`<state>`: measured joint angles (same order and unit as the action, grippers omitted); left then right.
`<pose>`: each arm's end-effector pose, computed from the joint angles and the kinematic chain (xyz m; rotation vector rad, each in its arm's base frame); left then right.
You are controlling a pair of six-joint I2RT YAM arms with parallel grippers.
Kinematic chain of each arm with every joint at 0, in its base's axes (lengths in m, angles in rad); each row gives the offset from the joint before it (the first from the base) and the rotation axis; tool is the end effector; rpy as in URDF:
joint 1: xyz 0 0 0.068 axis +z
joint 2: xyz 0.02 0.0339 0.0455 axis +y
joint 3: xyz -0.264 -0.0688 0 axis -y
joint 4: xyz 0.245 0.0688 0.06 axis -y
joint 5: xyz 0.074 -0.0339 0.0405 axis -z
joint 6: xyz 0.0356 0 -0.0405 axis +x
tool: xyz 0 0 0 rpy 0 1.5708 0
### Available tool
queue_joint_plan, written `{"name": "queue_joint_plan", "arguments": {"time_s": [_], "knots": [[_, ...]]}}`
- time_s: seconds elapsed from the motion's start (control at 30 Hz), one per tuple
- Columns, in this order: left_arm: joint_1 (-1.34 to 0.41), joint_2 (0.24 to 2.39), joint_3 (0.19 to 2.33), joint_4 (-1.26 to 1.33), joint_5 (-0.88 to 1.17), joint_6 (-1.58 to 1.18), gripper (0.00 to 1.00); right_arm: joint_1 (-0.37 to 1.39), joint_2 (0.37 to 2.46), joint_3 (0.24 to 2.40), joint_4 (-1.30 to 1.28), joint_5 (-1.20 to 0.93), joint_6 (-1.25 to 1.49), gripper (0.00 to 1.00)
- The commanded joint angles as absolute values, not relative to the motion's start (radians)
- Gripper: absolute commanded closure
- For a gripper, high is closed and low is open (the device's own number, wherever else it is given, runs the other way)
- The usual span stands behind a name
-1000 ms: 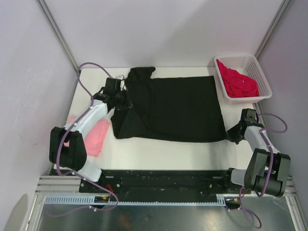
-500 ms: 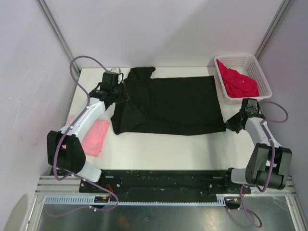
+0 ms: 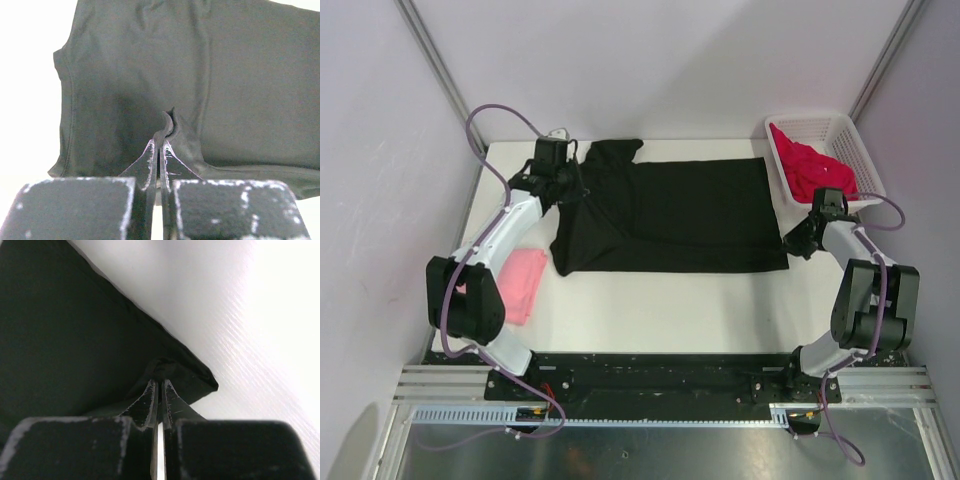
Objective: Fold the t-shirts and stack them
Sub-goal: Fold the flattened tshirt in 1/3 of the way
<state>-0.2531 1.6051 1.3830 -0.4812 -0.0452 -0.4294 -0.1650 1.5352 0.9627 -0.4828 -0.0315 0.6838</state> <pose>0.3536 -0.0898 0.3110 -0.2257 2.2809 -0.3064 0.2991 -0.0487 0.1997 1.0782 2.4128 0.2189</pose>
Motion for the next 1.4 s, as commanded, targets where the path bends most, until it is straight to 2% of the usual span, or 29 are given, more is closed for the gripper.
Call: {"name": "queue_joint_plan", "arguments": {"time_s": [0.0,1.37], "knots": [[-0.244,1.616,1.437,-0.470,-0.074,-0.432,1.00,-0.163,1.581,1.026,-0.430,-0.001,0.667,1.00],[-0.191,1.639,1.427,-0.474,-0.079,-0.428,1.00,-0.112,1.706,1.141,-0.380,0.082,0.669,1.00]]}}
